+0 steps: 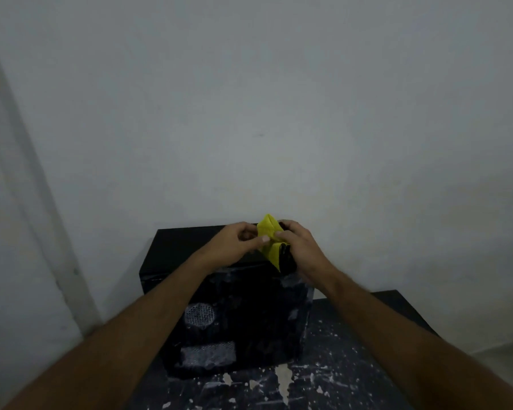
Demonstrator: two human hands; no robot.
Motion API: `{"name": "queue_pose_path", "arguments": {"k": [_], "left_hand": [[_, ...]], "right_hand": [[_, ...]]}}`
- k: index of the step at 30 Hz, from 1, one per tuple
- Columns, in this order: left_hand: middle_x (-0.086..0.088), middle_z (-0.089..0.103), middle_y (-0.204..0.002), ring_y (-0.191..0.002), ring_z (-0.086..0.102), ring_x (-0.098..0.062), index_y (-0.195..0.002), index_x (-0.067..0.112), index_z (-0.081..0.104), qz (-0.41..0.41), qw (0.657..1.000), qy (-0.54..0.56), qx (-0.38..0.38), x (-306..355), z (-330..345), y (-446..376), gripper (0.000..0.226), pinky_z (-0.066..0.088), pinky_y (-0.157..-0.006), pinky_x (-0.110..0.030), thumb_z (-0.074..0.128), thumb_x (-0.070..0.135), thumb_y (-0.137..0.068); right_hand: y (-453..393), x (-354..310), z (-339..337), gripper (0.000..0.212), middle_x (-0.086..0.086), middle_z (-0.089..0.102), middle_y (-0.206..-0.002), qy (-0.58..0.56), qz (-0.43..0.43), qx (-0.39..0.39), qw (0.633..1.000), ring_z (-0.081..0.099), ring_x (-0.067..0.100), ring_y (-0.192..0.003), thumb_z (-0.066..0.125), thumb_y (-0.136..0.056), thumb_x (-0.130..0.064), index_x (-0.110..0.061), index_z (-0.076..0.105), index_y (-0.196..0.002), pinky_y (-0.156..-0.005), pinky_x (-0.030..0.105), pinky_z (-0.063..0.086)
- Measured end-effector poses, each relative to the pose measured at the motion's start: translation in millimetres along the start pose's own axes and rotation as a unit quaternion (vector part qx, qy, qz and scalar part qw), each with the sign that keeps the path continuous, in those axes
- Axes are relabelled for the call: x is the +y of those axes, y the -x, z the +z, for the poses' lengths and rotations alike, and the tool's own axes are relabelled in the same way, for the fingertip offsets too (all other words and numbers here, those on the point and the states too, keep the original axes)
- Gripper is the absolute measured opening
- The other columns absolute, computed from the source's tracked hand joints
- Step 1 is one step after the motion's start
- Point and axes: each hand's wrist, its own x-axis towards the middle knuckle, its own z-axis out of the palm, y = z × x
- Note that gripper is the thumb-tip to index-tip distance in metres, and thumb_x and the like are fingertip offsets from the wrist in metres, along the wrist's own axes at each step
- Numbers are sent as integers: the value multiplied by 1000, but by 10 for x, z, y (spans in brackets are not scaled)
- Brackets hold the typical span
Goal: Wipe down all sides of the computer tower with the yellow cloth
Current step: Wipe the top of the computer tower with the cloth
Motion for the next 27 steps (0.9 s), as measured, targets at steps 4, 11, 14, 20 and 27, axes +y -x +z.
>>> {"name": "queue_pose_path", "arguments": {"k": [4,11,14,20,27], "left_hand": [[-5,76,-89,-81,68,-17,-96,11,67,-54,993,98,34,-56,-141,1,22,56,-74,-32,77,30,-92],[-6,77,-89,-83,71,-18,-94,14,67,-39,978,184,87,-144,-323,72,18,57,-76,-35,77,30,-91],[-14,78,-98,-90,72,-25,-105,15,64,-29,982,163,91,-238,-387,123,28,56,-83,-42,75,38,-92],[-15,76,-95,-82,69,-20,-102,9,65,21,989,131,61,-294,-442,280,24,55,-74,-33,64,33,-99],[1,72,-116,-102,71,-13,-130,19,63,69,992,-104,-9,-340,-502,555,57,60,-86,-30,88,10,-79]], "right_hand": [[-27,-7,151,20,12,74,-108,-92,33,-5,995,71,25,-96,52,-102,-6,-9,71,-108,-82,33,58],[-52,163,236,52,14,69,-124,31,-40,-117,992,70,26,-113,75,-92,-13,-23,53,-138,-93,41,58],[-43,262,281,63,15,68,-127,51,-58,-162,984,69,29,-114,71,-96,-15,-39,43,-147,-95,46,56],[15,404,447,51,-3,62,-139,217,-202,-156,942,62,13,-124,61,-103,-24,-23,45,-152,-102,47,53],[85,613,400,35,1,67,-111,200,-237,-112,944,65,25,-105,64,-97,-35,-16,56,-126,-89,56,53]]}}
